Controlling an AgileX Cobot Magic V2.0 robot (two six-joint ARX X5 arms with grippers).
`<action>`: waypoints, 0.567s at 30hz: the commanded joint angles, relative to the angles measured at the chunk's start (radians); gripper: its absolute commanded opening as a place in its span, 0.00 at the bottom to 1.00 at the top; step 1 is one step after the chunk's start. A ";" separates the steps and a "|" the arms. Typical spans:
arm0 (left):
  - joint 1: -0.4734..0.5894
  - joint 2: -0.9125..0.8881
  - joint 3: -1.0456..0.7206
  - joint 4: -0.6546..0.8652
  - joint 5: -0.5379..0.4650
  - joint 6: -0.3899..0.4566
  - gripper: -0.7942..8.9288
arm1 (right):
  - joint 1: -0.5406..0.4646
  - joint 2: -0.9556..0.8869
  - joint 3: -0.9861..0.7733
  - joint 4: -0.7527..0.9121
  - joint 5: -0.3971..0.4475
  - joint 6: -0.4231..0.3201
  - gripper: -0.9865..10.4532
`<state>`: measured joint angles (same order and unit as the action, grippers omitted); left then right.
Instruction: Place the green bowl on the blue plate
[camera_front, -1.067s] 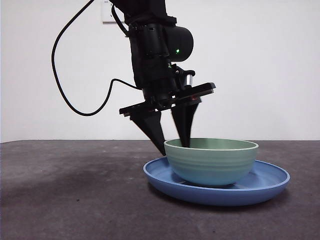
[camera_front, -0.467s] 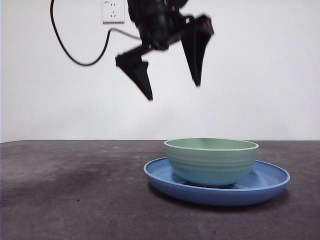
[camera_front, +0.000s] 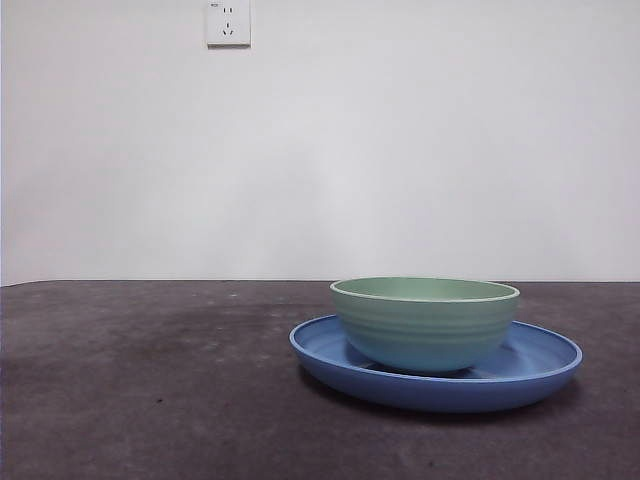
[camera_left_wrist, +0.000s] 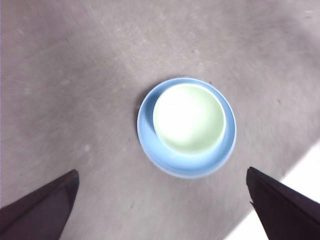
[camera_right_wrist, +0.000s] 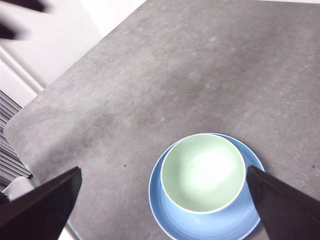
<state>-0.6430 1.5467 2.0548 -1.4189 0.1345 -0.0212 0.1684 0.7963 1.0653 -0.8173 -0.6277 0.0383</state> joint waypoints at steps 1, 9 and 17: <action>0.002 -0.123 -0.145 -0.001 0.000 0.097 0.69 | 0.002 0.006 0.016 0.013 -0.001 0.006 0.59; 0.002 -0.585 -0.660 0.252 0.000 0.117 0.69 | 0.002 0.006 0.016 0.017 -0.001 0.006 0.59; 0.002 -0.874 -0.917 0.356 0.000 0.029 0.69 | 0.002 0.006 0.016 0.016 -0.001 0.006 0.59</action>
<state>-0.6369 0.6842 1.1435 -1.0702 0.1333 0.0345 0.1684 0.7963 1.0653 -0.8108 -0.6277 0.0383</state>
